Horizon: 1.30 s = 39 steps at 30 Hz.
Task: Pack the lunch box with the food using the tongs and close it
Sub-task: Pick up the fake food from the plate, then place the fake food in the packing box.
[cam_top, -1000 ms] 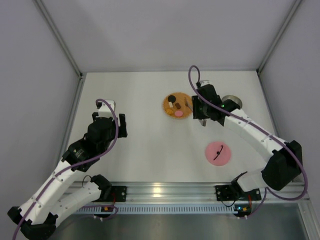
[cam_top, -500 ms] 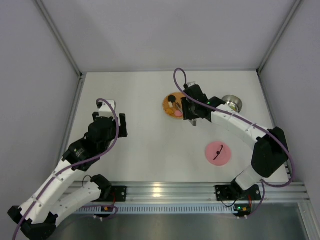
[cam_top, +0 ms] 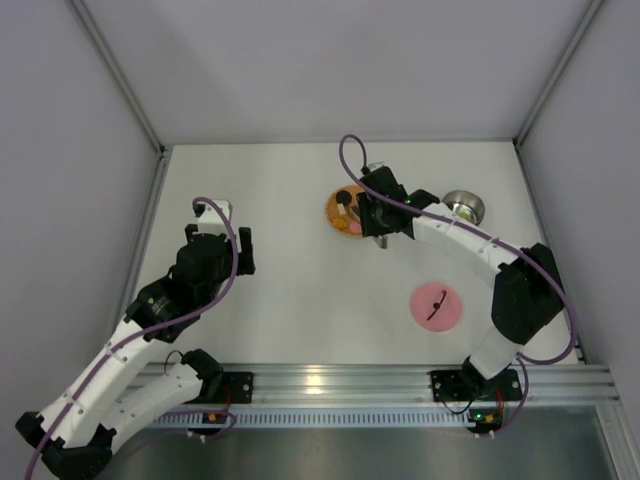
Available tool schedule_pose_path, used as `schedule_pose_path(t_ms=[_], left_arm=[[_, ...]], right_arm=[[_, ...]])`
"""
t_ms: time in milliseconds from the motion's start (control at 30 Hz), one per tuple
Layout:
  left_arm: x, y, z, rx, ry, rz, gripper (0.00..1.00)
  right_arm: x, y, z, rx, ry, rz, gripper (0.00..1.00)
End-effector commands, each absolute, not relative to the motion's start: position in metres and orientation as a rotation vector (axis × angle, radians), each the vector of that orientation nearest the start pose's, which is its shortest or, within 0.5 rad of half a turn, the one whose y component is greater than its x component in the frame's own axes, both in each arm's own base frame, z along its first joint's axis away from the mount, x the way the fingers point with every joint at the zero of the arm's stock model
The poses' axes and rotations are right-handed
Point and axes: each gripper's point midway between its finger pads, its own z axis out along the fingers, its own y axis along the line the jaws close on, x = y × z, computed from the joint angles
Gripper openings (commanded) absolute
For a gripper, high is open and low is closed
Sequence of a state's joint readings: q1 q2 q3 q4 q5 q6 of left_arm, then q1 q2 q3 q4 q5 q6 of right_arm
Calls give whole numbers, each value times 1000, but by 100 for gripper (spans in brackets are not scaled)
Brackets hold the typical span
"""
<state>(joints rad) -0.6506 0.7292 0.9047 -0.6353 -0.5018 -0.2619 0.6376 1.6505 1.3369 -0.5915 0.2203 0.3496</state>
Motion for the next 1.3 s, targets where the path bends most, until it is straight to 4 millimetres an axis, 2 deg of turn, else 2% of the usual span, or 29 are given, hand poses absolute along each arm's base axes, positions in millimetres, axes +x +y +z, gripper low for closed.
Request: schedule_pose_path(t_ms=[0,267,500,533,633,700,767,933,1067,1167,1200,1267], left_arm=[[244,-90,255,66,1947,-91,76],[243,-90,255,66,1946,-93,76],[243,-89,256,64,1944,-93,76],[243,-89,256,64,1942,-93,76],[243,-89,256,64,1943,-93,76],[243,-89,256,64,1943,-93,76],[243,-89,257,62,1941,-93,76],[243,-89,257,62,1941,-93,76],[243,-89,257,61,1939,-95,76],[243,-90,257,65,1939,-98,76],[243,-89,257,63,1939,-97,76],[243,-90,257,65,1940,-100,76]], right_arm=[[363,243,161,-252,2353,196,40],[365,241,155,-246,2363,182,38],[365,240,153,-244,2370,181,31],[365,240,154,-242,2368,184,26],[363,236,162,-231,2353,181,22],[363,231,167,-220,2346,166,20],[362,227,180,-204,2320,170,19],[359,206,216,-142,2246,161,19],[349,177,235,-75,2211,143,19],[341,139,242,23,2194,120,19],[341,119,240,79,2192,100,19],[329,94,239,136,2180,104,19]])
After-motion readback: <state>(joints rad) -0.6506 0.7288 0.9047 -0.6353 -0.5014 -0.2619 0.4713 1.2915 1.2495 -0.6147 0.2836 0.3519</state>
